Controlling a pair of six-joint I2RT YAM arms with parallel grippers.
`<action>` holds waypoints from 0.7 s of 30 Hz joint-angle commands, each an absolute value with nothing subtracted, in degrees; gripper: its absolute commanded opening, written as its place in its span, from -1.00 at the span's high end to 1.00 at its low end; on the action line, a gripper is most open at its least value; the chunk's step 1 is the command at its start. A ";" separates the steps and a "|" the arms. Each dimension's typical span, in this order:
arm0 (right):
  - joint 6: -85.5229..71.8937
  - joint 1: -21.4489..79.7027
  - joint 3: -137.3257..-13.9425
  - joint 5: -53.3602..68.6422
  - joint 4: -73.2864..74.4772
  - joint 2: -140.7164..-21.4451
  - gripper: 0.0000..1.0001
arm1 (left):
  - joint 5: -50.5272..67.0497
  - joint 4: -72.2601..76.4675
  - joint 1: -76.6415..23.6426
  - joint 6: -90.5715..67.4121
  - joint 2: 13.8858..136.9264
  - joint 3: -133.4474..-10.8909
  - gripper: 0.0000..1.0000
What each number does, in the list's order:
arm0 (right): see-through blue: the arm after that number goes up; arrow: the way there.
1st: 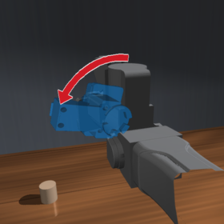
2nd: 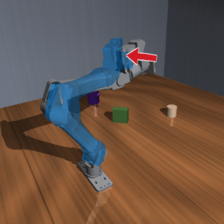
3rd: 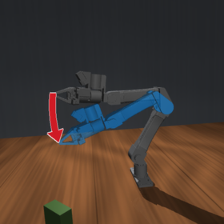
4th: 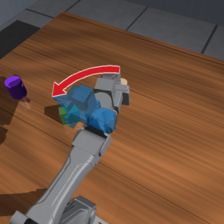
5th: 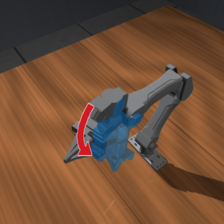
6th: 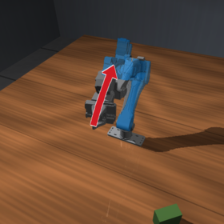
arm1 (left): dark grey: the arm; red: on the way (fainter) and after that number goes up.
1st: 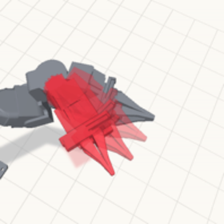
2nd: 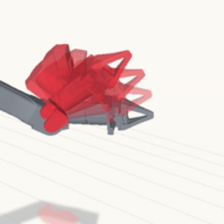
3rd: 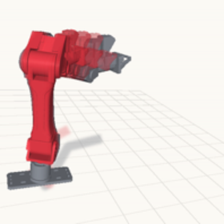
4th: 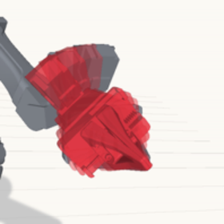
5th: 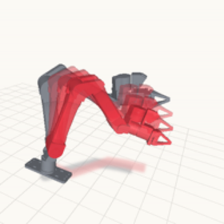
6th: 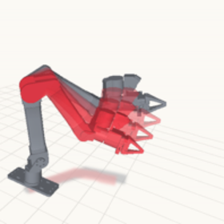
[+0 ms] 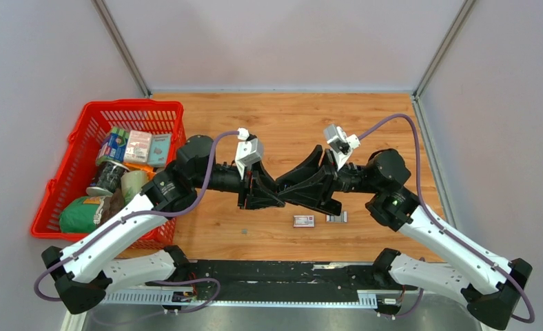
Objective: Unload the staples from the stapler
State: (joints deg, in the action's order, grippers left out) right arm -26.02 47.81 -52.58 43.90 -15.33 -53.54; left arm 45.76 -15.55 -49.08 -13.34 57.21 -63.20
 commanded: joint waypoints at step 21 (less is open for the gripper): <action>-16.88 49.31 -47.81 30.24 -6.33 -53.17 1.00 | 40.78 -9.58 -51.59 -10.64 54.49 -65.65 1.00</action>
